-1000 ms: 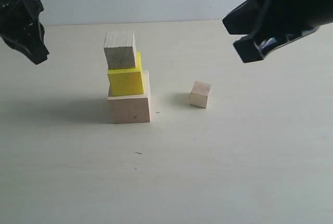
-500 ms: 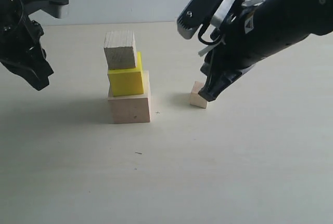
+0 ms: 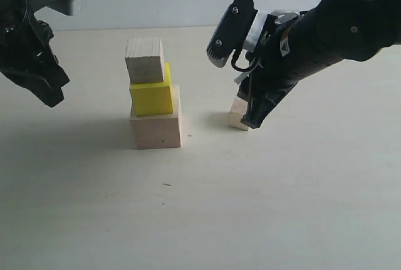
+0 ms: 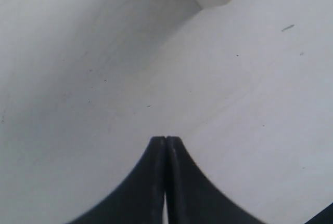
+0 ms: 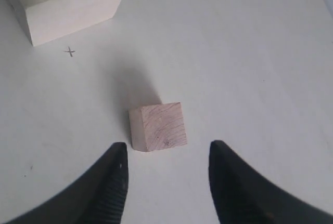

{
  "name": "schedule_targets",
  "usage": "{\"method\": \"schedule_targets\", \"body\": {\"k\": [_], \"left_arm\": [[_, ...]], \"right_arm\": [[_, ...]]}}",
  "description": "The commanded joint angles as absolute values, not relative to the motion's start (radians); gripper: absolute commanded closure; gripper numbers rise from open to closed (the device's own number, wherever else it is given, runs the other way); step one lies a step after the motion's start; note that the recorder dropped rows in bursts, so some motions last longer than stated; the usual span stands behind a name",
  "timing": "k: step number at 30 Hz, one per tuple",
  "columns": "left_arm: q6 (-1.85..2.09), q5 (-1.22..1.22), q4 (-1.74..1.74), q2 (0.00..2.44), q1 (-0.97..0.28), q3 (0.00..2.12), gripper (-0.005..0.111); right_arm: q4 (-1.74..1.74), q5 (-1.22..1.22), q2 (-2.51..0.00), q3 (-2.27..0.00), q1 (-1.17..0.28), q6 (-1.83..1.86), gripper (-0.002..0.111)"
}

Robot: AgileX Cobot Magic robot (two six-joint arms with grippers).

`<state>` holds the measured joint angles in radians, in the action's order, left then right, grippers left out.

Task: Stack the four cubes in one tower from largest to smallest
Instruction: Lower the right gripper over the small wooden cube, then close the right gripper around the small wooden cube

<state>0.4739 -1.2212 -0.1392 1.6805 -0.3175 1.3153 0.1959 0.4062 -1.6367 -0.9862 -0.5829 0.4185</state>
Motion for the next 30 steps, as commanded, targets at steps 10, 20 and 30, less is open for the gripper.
{"method": "schedule_targets", "body": {"k": [10,20,30], "left_arm": [[0.464,-1.221,-0.261,1.669,-0.316,1.314,0.107],[0.464,-1.221,-0.274,1.648,-0.316,1.314,0.107],[0.464,-1.221,-0.294,1.628,-0.316,1.314,0.107]], "right_arm": [[-0.162,0.925,-1.856,-1.436,-0.418,0.515,0.049],[-0.158,1.014,-1.998,-1.506,-0.412,0.647,0.041],[-0.125,0.896,-2.044,-1.508,-0.412,0.689,0.04]]}}
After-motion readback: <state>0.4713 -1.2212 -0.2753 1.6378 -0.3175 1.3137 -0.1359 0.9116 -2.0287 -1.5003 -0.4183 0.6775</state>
